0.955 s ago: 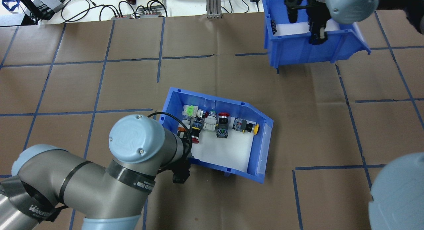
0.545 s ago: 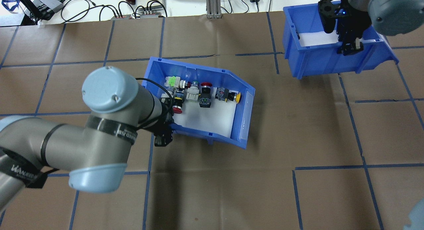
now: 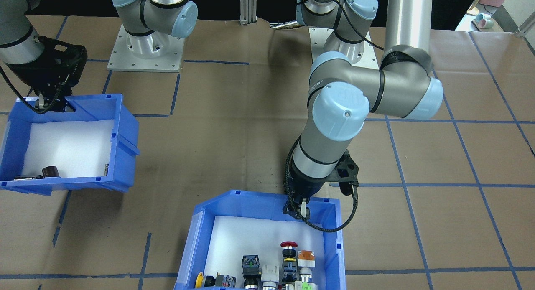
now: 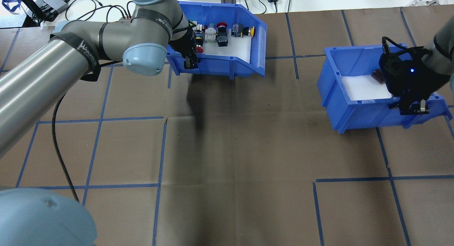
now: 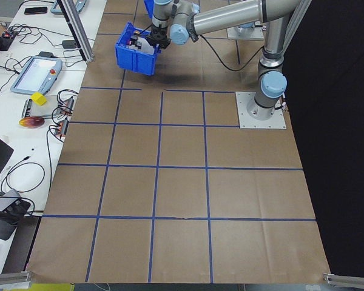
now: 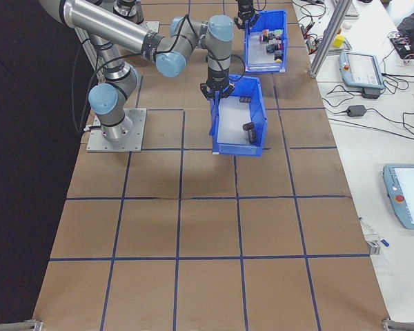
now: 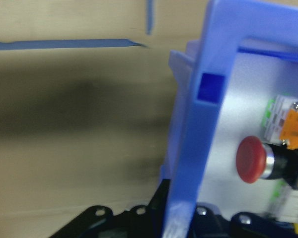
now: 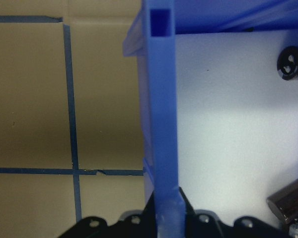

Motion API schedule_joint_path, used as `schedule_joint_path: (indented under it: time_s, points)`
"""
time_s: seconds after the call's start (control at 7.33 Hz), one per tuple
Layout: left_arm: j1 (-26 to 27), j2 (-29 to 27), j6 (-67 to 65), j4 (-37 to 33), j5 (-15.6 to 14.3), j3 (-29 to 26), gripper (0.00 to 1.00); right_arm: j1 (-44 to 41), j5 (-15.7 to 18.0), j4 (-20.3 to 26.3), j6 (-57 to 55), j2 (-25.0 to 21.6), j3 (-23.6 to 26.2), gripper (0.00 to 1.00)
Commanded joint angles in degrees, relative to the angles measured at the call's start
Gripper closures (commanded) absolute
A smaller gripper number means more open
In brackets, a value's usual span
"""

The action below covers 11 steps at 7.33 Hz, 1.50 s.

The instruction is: Place button box in front

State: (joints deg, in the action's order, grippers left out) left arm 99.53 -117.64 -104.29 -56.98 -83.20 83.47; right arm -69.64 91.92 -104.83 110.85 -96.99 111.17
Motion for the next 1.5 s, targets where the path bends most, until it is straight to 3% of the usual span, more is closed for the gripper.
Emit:
schedule_joint_path:
  time_s: [0.0, 0.55, 0.95, 1.23, 1.36]
  points:
    - [3.19, -4.0, -6.09, -0.24, 0.59, -4.02, 0.95, 0.2, 0.02, -0.02, 0.25, -1.36, 1.68, 0.94]
    - [5.67, 0.12, -9.8, -1.65, 0.76, 2.99, 0.91, 0.12, 0.02, -0.02, -0.02, -1.28, 1.94, 0.93]
    - [5.59, 0.57, -9.8, -1.29, 0.49, 4.16, 0.87, 0.11, -0.16, -0.29, -0.28, -1.36, 3.0, 0.93]
    - [5.15, -0.31, -9.09, -1.29, 0.49, 4.42, 0.8, 0.11, -0.16, -0.2, -0.45, -1.36, 3.17, 0.93]
    - [4.8, 0.3, -9.01, -1.81, 0.41, 4.42, 0.69, 0.11, -0.16, -0.28, -0.46, -1.45, 3.08, 0.93]
